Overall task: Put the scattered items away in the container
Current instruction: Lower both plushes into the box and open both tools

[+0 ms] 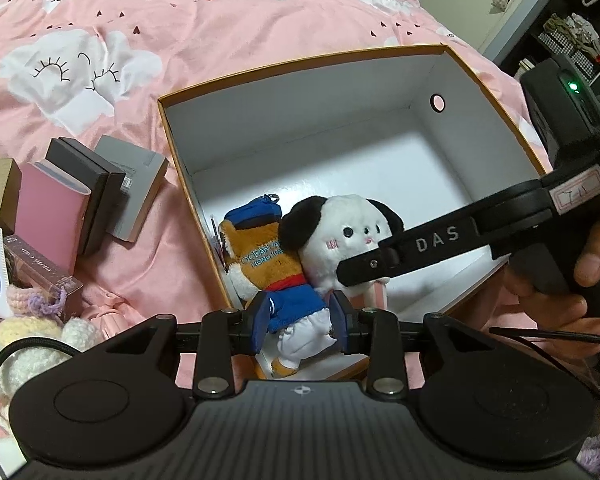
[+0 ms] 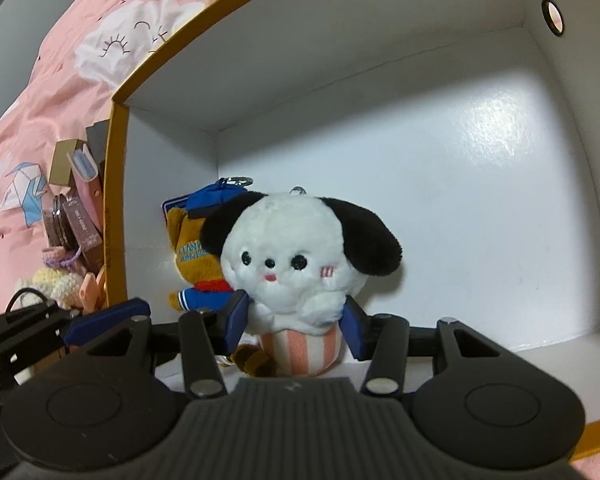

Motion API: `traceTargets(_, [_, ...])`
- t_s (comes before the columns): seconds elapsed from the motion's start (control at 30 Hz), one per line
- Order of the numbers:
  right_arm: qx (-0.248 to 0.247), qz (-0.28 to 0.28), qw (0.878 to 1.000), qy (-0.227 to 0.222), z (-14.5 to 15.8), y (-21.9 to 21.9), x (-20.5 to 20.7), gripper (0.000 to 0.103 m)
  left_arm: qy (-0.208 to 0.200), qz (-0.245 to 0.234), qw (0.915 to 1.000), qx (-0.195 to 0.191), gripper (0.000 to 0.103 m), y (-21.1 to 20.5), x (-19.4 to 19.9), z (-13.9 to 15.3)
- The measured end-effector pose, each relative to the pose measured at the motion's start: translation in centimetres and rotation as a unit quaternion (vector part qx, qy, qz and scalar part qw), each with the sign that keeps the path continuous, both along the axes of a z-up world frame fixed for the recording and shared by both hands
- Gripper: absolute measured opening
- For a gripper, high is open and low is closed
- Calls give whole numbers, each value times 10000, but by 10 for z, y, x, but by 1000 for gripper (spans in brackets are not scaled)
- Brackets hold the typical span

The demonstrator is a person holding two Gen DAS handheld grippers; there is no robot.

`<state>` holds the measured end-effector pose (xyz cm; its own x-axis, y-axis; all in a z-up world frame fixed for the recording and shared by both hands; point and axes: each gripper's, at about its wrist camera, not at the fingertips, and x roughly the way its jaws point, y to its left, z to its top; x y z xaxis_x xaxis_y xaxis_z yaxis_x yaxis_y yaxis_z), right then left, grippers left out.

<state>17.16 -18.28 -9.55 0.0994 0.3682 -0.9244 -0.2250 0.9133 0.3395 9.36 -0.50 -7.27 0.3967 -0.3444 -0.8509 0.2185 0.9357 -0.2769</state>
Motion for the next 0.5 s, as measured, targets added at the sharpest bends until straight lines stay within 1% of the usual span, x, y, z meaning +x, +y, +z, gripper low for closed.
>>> traceTargets(0.07, [34,-41,10000,-53,2,-2,-2,56,-47,-2,10000,12,50,-1,-1,1])
traceTargets(0.1, [35,-49,9999,-108,4,-3,-3,56,-81,-17,10000,33,50,-2,-3,2])
traceTargets(0.17, [0,-7,9996,-271,8,-4,-7,61,-148,-44,9998,107,52,-4,-5,4])
traceTargets(0.3, [-157,103,9971,-742,18,2,-20,62,-335,-40,9991,247,55,-7,-10,11])
traceTargets(0.37, [-270,67,9943,-1025,25,-1,-26,63,-433,-35,9987,276,59,-7,-13,15])
traceTargets(0.5, [-393,-66,9883,-1471,38,-8,-30,64,-614,-14,9973,408,62,-6,-21,24])
